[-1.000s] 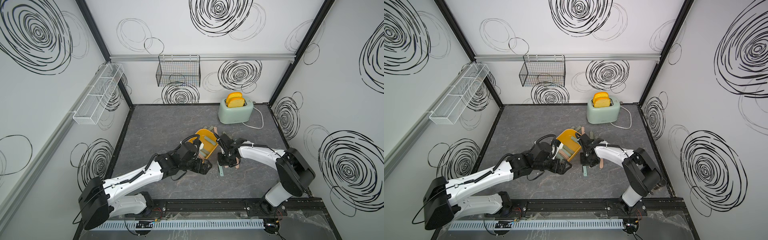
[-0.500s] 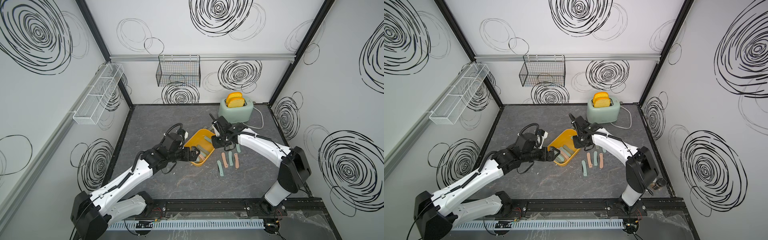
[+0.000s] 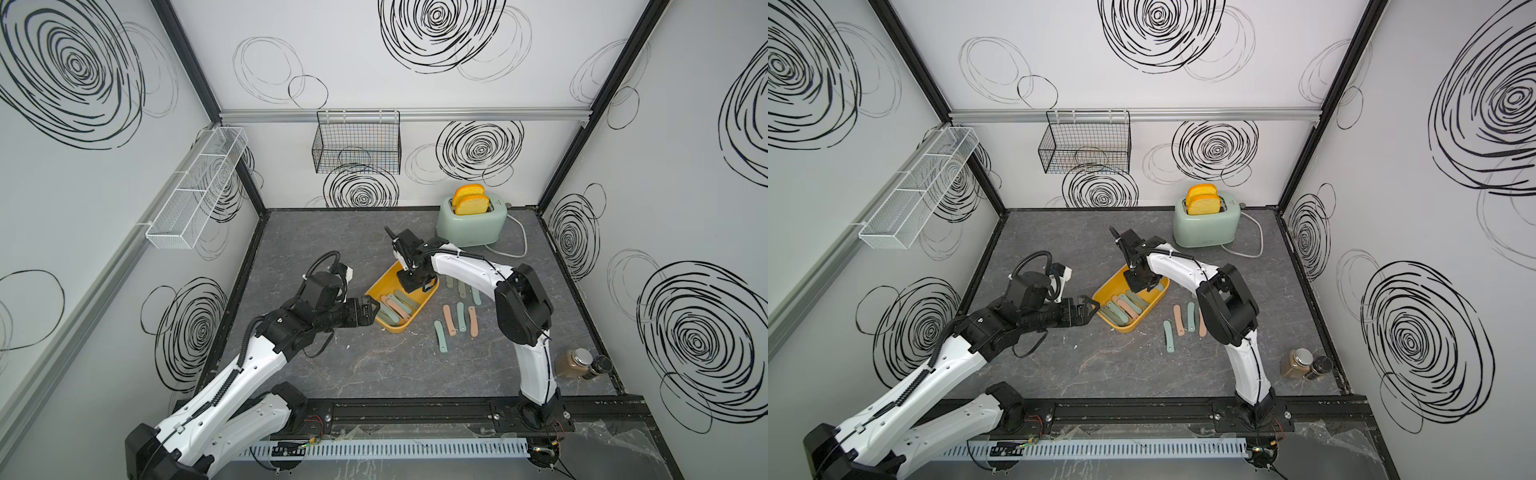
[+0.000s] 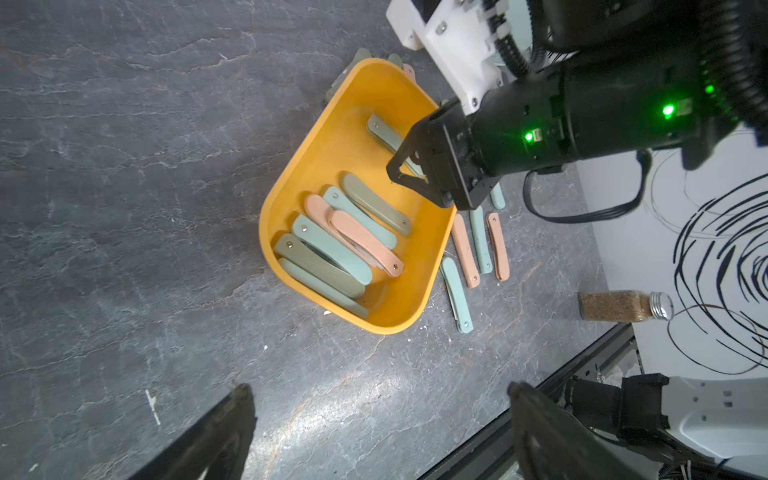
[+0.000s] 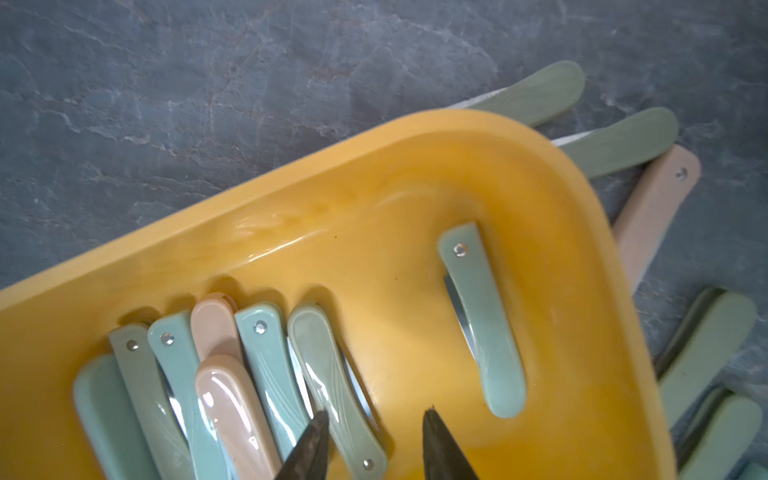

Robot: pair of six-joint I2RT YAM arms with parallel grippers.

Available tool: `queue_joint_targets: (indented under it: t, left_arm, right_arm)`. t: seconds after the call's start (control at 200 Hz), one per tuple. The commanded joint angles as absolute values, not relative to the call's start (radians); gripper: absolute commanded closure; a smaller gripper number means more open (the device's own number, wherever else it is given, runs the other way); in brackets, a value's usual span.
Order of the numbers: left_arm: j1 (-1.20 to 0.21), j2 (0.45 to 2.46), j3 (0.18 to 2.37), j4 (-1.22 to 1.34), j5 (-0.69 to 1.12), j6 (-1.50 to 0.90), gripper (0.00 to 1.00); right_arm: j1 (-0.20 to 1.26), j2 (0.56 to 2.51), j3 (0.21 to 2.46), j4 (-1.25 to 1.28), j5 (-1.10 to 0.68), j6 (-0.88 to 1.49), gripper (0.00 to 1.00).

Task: Take the fruit knife out of the storage box
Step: Pick up the fruit knife from the storage box.

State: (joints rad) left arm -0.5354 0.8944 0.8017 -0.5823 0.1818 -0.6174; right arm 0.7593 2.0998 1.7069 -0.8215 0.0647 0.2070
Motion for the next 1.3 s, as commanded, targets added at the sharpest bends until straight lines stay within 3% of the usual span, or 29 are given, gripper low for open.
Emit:
queue_joint_targets:
  t: [0.0,0.67,0.96,1.291]
  left_arm:
    - [-0.524,0.877,0.783,-0.589,0.17,-0.618,0.02]
    - [-0.487,0.818,0.752,-0.636,0.187,-0.595,0.02]
    - [-0.473,0.815,0.75,-0.638,0.203,-0.583,0.02]
    - [-0.468,0.827,0.766,-0.626,0.21,-0.578,0.02]
  right_arm:
    - [0.792,2.128,1.74,-0.876,0.096,0.155,0.59]
    - [0.79,2.299,1.759,-0.876,0.178,0.205,0.63]
    - [0.787,2.315,1.768,-0.878,0.152,0.222,0.79]
    - [0.76,2.315,1.989,-0.993,0.138,0.251,0.8]
